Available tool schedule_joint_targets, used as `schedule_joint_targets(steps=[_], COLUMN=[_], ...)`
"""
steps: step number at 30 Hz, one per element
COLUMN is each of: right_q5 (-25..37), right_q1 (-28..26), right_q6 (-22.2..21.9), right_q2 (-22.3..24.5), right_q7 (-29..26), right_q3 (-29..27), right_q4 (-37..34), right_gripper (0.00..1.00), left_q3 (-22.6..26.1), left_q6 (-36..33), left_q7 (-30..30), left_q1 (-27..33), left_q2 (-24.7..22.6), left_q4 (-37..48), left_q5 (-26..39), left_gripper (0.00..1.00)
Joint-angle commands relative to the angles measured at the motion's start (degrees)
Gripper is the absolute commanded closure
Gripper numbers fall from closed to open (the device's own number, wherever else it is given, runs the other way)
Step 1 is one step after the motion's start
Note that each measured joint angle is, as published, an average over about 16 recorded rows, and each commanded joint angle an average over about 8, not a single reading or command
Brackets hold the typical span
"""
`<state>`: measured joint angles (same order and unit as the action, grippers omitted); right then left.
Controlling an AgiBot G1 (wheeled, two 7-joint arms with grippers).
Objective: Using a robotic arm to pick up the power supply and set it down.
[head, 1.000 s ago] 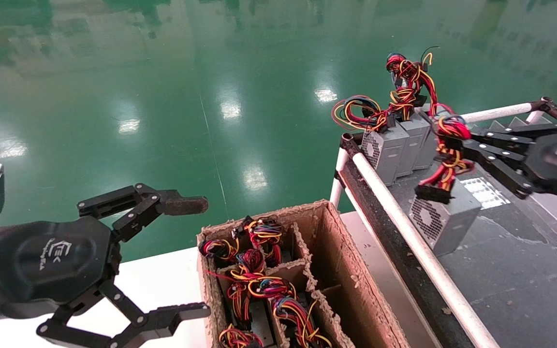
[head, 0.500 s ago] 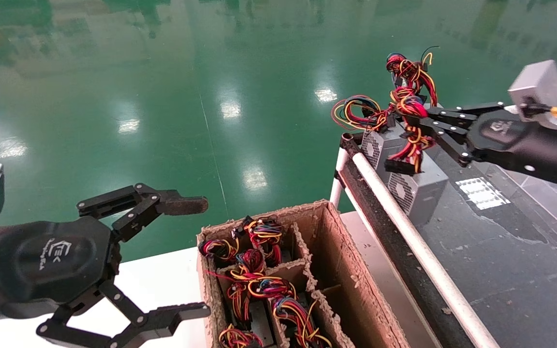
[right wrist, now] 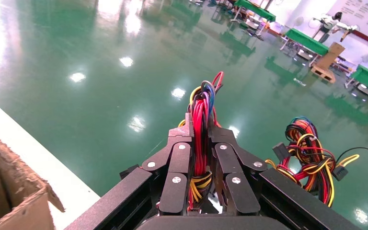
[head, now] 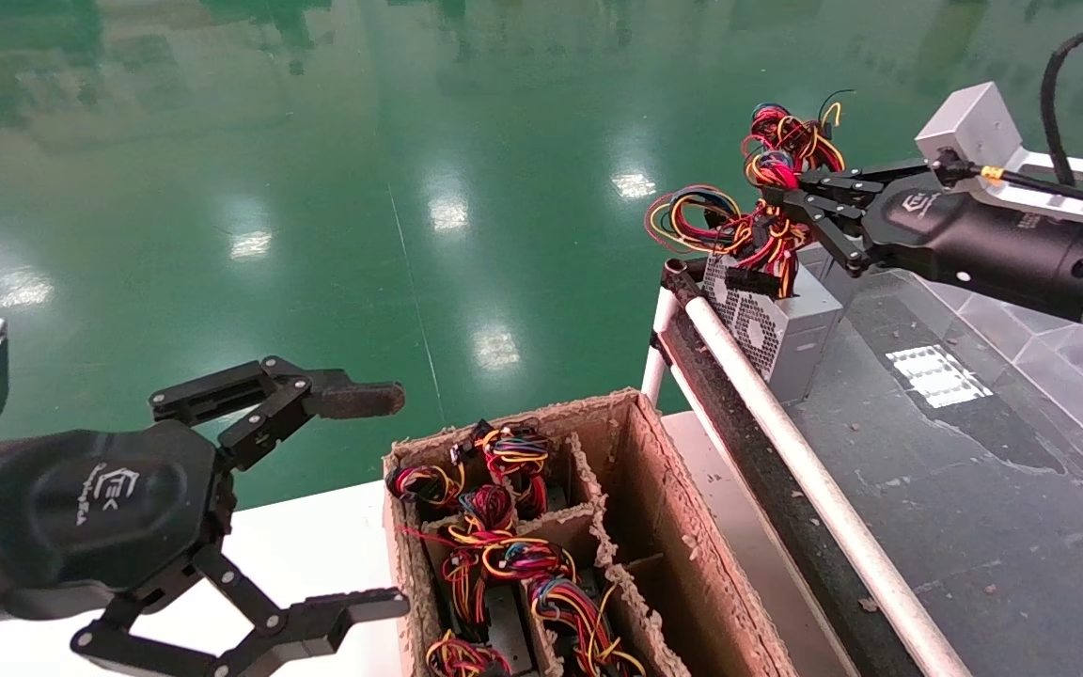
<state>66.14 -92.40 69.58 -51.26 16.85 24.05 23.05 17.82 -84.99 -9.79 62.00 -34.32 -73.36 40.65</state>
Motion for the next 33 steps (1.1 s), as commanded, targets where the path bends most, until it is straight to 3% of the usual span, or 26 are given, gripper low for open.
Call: schedule_joint_targets(steps=[1, 2, 8, 10, 26, 33], right_q5=[0.34, 0.49, 1.02, 1.06, 1.61, -1.64], right_q1=[-1.09, -1.51, -3.44, -3.92, -6.73, -8.07], right_q6=[0.03, 0.32, 1.92, 2.25, 3.73, 6.61], right_q2=[-0.80, -1.10, -2.27, -2.44, -2.63, -1.74], right_q7=[0.99, 1.53, 4.47, 5.24, 9.32, 7.47], right_q3=[0.18, 0.29, 0.69, 0.70, 0.95, -1.22], right_q4=[-2.09, -2.95, -7.33, -8.63, -15.76, -18.45], right_gripper=[0.98, 0.92, 0.17, 0.00, 0.00, 0.00], left_q3=[0.00, 0.01, 0.02, 0.03, 0.06, 0.08], left_q6=[0.00, 0.00, 0.01, 0.01, 0.03, 0.03], left_q7=[0.00, 0.00, 0.01, 0.01, 0.03, 0.04], left_q1=[0.00, 0.00, 0.00, 0.01, 0.01, 0.02], left_q2=[0.00, 0.00, 0.01, 0.01, 0.02, 0.03], left_q4=[0.00, 0.00, 0.00, 0.00, 0.00, 0.00], left_q5=[0.00, 0.00, -0.01, -0.02, -0.04, -0.05], left_gripper=[0.00, 0.00, 0.00, 0.00, 0.00, 0.00])
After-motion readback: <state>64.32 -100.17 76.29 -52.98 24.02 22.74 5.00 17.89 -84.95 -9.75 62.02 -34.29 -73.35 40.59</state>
